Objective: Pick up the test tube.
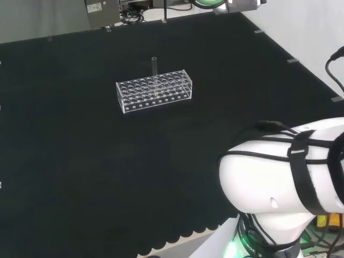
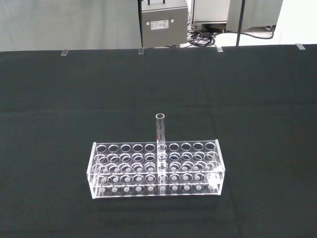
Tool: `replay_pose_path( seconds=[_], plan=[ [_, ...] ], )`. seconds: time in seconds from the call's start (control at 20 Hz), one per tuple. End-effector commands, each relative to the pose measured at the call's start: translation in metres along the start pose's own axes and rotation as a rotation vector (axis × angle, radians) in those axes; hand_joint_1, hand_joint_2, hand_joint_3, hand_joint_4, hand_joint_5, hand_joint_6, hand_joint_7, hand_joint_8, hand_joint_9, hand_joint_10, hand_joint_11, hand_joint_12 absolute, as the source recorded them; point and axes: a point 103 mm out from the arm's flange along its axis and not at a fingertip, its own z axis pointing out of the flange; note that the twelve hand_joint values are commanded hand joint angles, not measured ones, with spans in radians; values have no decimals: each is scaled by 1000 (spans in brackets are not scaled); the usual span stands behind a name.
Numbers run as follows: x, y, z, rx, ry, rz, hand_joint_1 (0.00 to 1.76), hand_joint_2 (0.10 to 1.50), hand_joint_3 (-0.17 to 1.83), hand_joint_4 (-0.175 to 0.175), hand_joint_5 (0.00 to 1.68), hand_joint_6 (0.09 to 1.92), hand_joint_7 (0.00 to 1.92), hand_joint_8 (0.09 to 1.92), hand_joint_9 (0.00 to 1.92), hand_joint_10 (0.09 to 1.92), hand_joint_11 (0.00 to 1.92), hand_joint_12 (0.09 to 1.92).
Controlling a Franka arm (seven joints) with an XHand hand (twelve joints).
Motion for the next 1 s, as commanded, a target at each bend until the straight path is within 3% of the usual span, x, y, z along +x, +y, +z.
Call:
replay_pose_path(
  seconds=[0.05, 0.15, 0.45, 1.0],
  plan=[
    [29, -2, 1, -14, -39, 1, 334, 783, 496, -34, 67, 87, 7, 397, 0, 576, 0, 1293],
    [42, -1, 1, 6, -22, -4, 327, 846, 369, -33, 71, 87, 1, 408, 0, 567, 0, 1346],
    [11, 23, 4, 13, -2, -34, 320, 896, 268, -36, 97, 87, 0, 470, 0, 640, 0, 1382],
    [25, 98, 23, 78, -10, -85, 364, 921, 214, -44, 136, 87, 0, 674, 0, 810, 0, 1473]
  ],
)
